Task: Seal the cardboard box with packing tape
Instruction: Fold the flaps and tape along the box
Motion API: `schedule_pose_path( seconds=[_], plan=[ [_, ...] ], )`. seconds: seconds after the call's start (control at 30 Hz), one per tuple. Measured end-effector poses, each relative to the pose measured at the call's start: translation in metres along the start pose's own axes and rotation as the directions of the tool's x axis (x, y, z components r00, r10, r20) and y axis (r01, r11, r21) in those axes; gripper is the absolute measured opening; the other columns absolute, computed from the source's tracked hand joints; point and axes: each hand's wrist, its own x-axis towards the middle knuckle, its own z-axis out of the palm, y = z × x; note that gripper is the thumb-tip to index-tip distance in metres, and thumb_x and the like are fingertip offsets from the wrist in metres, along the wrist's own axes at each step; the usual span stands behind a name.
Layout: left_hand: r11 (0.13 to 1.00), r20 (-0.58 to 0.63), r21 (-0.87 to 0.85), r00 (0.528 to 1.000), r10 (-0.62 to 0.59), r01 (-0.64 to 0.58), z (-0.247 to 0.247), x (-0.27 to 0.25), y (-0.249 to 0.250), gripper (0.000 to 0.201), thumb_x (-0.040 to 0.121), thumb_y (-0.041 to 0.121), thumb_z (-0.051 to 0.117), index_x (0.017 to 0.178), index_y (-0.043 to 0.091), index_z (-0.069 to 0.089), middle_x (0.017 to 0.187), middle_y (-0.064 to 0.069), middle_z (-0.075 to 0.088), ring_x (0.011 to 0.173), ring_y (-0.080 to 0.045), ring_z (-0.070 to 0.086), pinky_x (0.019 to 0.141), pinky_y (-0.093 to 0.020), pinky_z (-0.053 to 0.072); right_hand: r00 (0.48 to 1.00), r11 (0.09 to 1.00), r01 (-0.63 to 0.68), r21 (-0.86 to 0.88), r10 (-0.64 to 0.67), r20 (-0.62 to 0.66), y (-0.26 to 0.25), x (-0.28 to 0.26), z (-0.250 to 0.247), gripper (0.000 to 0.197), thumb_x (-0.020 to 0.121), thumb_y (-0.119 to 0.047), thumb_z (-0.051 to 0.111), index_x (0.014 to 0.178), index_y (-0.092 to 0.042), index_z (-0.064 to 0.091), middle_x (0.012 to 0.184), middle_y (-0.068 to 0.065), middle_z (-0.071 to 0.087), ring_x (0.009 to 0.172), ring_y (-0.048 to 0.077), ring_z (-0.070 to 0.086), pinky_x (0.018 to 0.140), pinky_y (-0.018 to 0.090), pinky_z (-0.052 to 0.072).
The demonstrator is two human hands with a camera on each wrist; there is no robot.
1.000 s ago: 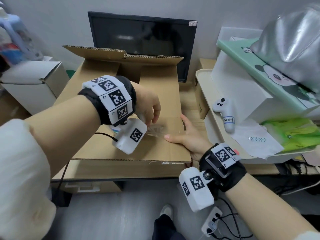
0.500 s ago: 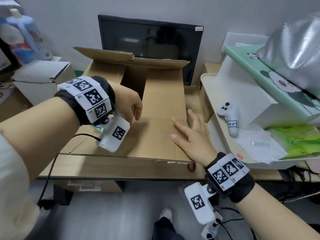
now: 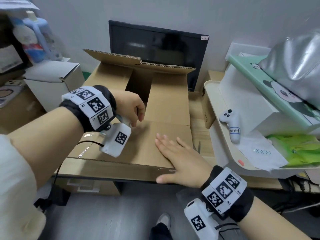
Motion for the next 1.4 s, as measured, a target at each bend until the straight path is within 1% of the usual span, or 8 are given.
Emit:
schedule_pose_path(
  seconds=[0.17,0.33,0.5,0.63,0.8,0.9,1.17,1.4],
  plan=[
    [0.999,-0.085,-0.02,0.995,0.049,-0.05,-0.012,-0.017,0.001,0.013,0.079,0.011,0.064,0.085,0.022,0.064,0.081,0.01,0.071,0.086,-0.011,0.066,0.084,-0.035,0.053,0.983,0.995,-0.098,-0.013,0.095,-0.16,-0.003,-0.002,-0.008,0.08,0.088,-0.012,0.05,0.149,-0.015,-0.002,0.158,0.001,-0.007,0.145,0.011,-0.003,0.116,0.023,-0.003],
    [0.909,-0.33,-0.34,0.936,0.124,-0.241,-0.066,-0.085,-0.013,0.013,0.081,0.016,0.066,0.083,0.029,0.065,0.085,0.014,0.075,0.088,-0.008,0.068,0.086,-0.033,0.051,0.942,0.984,-0.177,-0.035,0.159,-0.295,-0.005,-0.007,-0.051,0.059,0.087,-0.007,0.048,0.14,-0.029,0.038,0.145,-0.006,0.044,0.13,0.017,0.045,0.099,0.038,0.045],
    [0.685,-0.587,-0.521,0.797,0.146,-0.509,-0.087,-0.143,-0.04,0.031,0.058,0.05,0.075,0.079,0.029,0.066,0.09,0.001,0.076,0.094,-0.016,0.07,0.085,-0.03,0.054,0.878,0.938,-0.333,-0.092,0.273,-0.393,-0.007,0.01,-0.087,0.038,0.088,-0.018,0.052,0.118,-0.039,0.059,0.108,0.002,0.068,0.1,0.026,0.06,0.072,0.029,0.044],
    [0.62,-0.554,-0.587,0.817,0.161,-0.52,-0.076,-0.135,-0.065,0.041,0.051,0.056,0.08,0.08,0.028,0.068,0.092,-0.006,0.076,0.096,-0.016,0.07,0.084,-0.021,0.053,0.873,0.929,-0.368,-0.037,0.332,-0.358,0.0,0.025,-0.111,0.04,0.076,-0.064,0.058,0.097,-0.031,0.067,0.087,-0.002,0.065,0.082,0.02,0.057,0.057,0.027,0.035],
    [0.566,-0.522,-0.683,0.85,0.065,-0.462,-0.066,-0.104,-0.085,0.023,0.059,0.031,0.081,0.076,0.026,0.068,0.09,-0.009,0.075,0.098,-0.024,0.068,0.088,-0.03,0.052,0.911,0.939,-0.343,-0.012,0.33,-0.246,0.016,0.043,-0.141,0.039,0.074,-0.06,0.062,0.08,-0.022,0.063,0.067,-0.006,0.057,0.05,0.01,0.048,0.046,0.023,0.033],
    [0.537,-0.528,-0.723,0.849,-0.022,-0.435,-0.079,-0.082,-0.09,0.015,0.079,0.003,0.066,0.078,0.018,0.065,0.09,-0.01,0.075,0.1,-0.029,0.067,0.091,-0.034,0.051,0.917,0.949,-0.313,-0.018,0.298,-0.266,0.035,0.064,-0.153,0.038,0.073,-0.057,0.066,0.093,-0.025,0.063,0.079,-0.011,0.06,0.074,0.015,0.055,0.053,0.023,0.033],
    [0.586,-0.371,-0.763,0.927,-0.05,-0.274,-0.113,0.001,-0.085,0.008,0.075,0.016,0.073,0.082,0.018,0.068,0.096,-0.012,0.074,0.101,-0.033,0.066,0.093,-0.041,0.05,0.924,0.941,-0.317,-0.118,0.279,-0.263,0.091,0.145,-0.13,0.058,0.082,-0.052,0.059,0.133,-0.032,0.04,0.128,-0.004,0.051,0.118,0.019,0.047,0.095,0.035,0.036],
    [0.577,-0.164,-0.81,0.985,-0.058,-0.101,-0.08,0.073,-0.101,0.015,0.076,0.014,0.07,0.09,0.017,0.065,0.095,-0.01,0.074,0.096,-0.031,0.068,0.09,-0.043,0.053,0.977,0.977,-0.174,-0.121,0.156,-0.143,0.105,0.174,-0.124,0.055,0.08,-0.038,0.065,0.131,-0.032,0.044,0.123,-0.003,0.042,0.117,0.018,0.039,0.091,0.031,0.032]
  ],
)
